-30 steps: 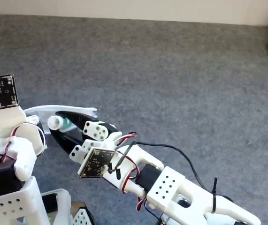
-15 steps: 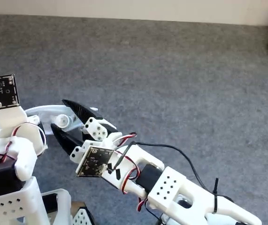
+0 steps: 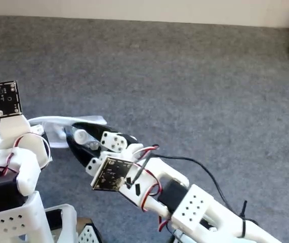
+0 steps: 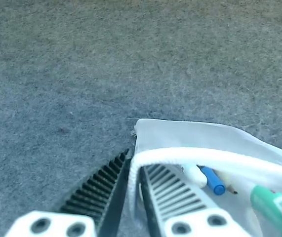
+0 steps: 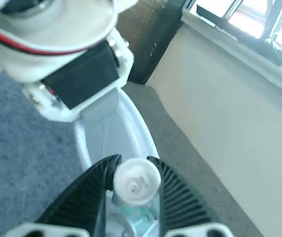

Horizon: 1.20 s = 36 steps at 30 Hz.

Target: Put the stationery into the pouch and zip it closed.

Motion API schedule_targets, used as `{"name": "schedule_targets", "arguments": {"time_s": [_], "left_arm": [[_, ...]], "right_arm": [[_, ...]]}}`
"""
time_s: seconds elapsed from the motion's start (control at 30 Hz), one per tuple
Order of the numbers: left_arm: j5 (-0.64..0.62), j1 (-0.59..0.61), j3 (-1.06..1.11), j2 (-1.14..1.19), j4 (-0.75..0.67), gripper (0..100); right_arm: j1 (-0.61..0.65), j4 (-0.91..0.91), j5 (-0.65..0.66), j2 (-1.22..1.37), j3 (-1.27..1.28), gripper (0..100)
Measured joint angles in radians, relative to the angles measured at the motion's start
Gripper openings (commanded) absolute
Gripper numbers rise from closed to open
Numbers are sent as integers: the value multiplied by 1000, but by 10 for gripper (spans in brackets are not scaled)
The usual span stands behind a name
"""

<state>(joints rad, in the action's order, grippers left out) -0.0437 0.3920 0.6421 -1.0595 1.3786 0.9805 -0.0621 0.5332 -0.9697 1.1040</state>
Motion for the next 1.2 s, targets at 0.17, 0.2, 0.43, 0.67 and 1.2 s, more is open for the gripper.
{"name": "schedule_targets", "arguments": {"time_s": [0.17,0.2,0.43,0.67,1.2], "left_arm": [[-2,0,3,0,0,14],[-2,0,3,0,0,14],[0,2,5,0,0,14],[0,6,3,0,-2,14],[0,0,-5,0,-5,14]], "right_arm": [[0,-64,9,-25,-2,5],[0,-69,29,-26,-3,5],[0,-83,135,103,-110,5],[-20,-229,138,258,-301,6],[-31,-262,138,313,-338,197]]}}
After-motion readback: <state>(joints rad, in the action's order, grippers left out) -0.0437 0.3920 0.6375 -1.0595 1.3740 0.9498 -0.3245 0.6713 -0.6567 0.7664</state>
